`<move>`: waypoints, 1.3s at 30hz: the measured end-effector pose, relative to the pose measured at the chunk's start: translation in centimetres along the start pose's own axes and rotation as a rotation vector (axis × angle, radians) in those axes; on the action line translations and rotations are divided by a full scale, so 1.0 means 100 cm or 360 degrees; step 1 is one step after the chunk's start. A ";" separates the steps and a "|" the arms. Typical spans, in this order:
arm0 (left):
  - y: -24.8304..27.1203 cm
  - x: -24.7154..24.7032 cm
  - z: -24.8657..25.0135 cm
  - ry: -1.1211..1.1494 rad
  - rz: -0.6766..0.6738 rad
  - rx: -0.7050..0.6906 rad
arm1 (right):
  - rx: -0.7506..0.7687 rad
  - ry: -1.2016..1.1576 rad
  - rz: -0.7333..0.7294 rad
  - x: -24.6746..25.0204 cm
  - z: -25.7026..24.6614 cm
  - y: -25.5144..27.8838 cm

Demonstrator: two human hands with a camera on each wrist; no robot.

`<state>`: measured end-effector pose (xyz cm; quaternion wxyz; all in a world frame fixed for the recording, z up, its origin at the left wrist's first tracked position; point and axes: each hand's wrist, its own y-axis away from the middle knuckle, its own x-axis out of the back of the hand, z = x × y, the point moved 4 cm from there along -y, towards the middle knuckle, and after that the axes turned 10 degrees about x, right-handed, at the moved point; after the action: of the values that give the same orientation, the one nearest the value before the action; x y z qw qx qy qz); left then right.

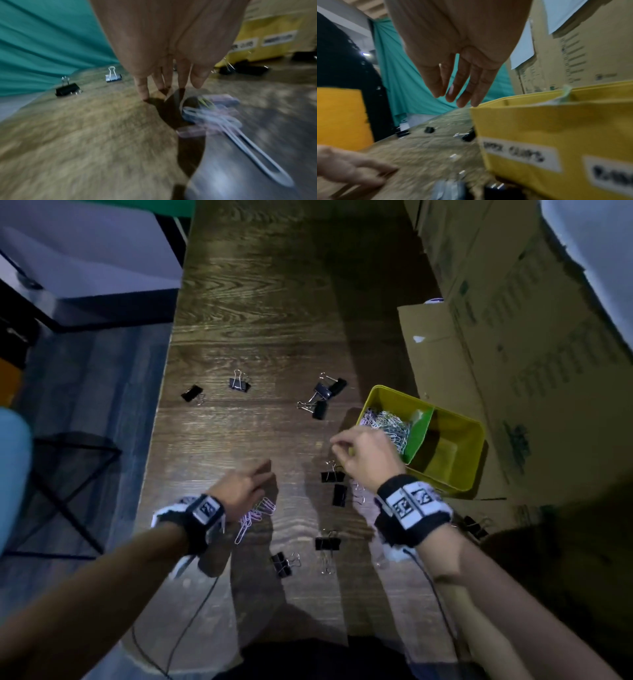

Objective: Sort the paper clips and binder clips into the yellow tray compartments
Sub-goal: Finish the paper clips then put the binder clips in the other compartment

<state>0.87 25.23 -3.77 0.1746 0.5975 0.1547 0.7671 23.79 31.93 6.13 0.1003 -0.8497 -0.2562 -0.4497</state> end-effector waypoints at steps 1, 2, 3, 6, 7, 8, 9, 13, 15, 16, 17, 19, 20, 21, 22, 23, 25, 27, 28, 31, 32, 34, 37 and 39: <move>0.010 -0.014 0.000 -0.0038 0.0026 -0.0023 | 0.0043 -0.0013 -0.0092 -0.016 -0.012 0.003; 0.020 -0.024 0.002 -0.0051 0.0045 -0.0030 | 0.0080 -0.0025 -0.0180 -0.033 -0.022 0.007; 0.029 -0.033 0.004 -0.0027 0.0073 -0.0057 | 0.0100 -0.0032 -0.0276 -0.049 -0.033 0.011; 0.054 -0.038 0.001 0.0171 0.0224 -0.0079 | 0.0129 -0.0001 -0.0567 -0.096 -0.057 0.022; 0.059 -0.036 -0.006 0.0240 0.0289 0.0026 | 0.0127 0.0024 -0.0648 -0.108 -0.063 0.025; 0.064 -0.034 -0.015 0.0296 0.0340 0.0197 | 0.0117 0.0053 -0.0712 -0.120 -0.066 0.027; 0.069 -0.032 -0.022 0.0343 0.0353 0.0388 | 0.0091 0.0080 -0.0762 -0.131 -0.068 0.027; 0.080 -0.036 -0.012 0.0423 0.0087 0.0831 | -0.0051 0.0247 -0.0827 -0.159 -0.072 0.022; 0.077 -0.037 0.001 0.0478 0.0101 0.0856 | -0.0069 0.0306 -0.0811 -0.164 -0.076 0.018; 0.073 -0.039 0.006 0.0480 0.0105 0.0860 | -0.0049 0.0328 -0.0807 -0.165 -0.079 0.016; 0.070 -0.039 0.010 0.0465 0.0097 0.0855 | -0.0014 0.0352 -0.0804 -0.166 -0.082 0.014; 0.065 -0.039 0.016 0.0404 0.0093 0.0798 | 0.0089 0.0405 -0.0815 -0.168 -0.088 0.010; 0.064 -0.039 0.017 0.0387 0.0101 0.0759 | 0.0136 0.0432 -0.0823 -0.168 -0.091 0.009; 0.064 -0.039 0.017 0.0397 0.0112 0.0727 | 0.0162 0.0446 -0.0820 -0.167 -0.092 0.008; 0.064 -0.039 0.016 0.0421 0.0133 0.0705 | 0.0164 0.0445 -0.0811 -0.166 -0.094 0.009; 0.064 -0.040 0.013 0.0447 0.0151 0.0688 | 0.0157 0.0442 -0.0804 -0.166 -0.094 0.010; 0.064 -0.042 0.008 0.0472 0.0163 0.0626 | 0.0143 0.0444 -0.0791 -0.165 -0.095 0.015; 0.065 -0.043 0.007 0.0445 0.0142 0.0539 | 0.0150 0.0457 -0.0808 -0.167 -0.096 0.020; 0.066 -0.043 0.007 0.0413 0.0125 0.0504 | 0.0162 0.0462 -0.0828 -0.168 -0.097 0.021; 0.065 -0.041 0.006 0.0321 0.0090 0.0457 | 0.0202 0.0488 -0.0863 -0.170 -0.098 0.020; 0.064 -0.041 0.005 0.0297 0.0085 0.0456 | 0.0209 0.0499 -0.0869 -0.170 -0.099 0.019; 0.062 -0.041 0.004 0.0246 0.0077 0.0464 | 0.0216 0.0516 -0.0879 -0.170 -0.099 0.017; 0.060 -0.039 0.001 0.0196 0.0029 0.0472 | 0.0220 0.0519 -0.0904 -0.173 -0.099 0.016; 0.059 -0.038 -0.002 0.0225 0.0010 0.0441 | 0.0165 0.0489 -0.0928 -0.173 -0.097 0.014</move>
<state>1.06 18.28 -4.46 0.0767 0.5609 0.2691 0.7792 9.53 20.86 -2.32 0.0480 -0.6566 -0.4931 -0.5687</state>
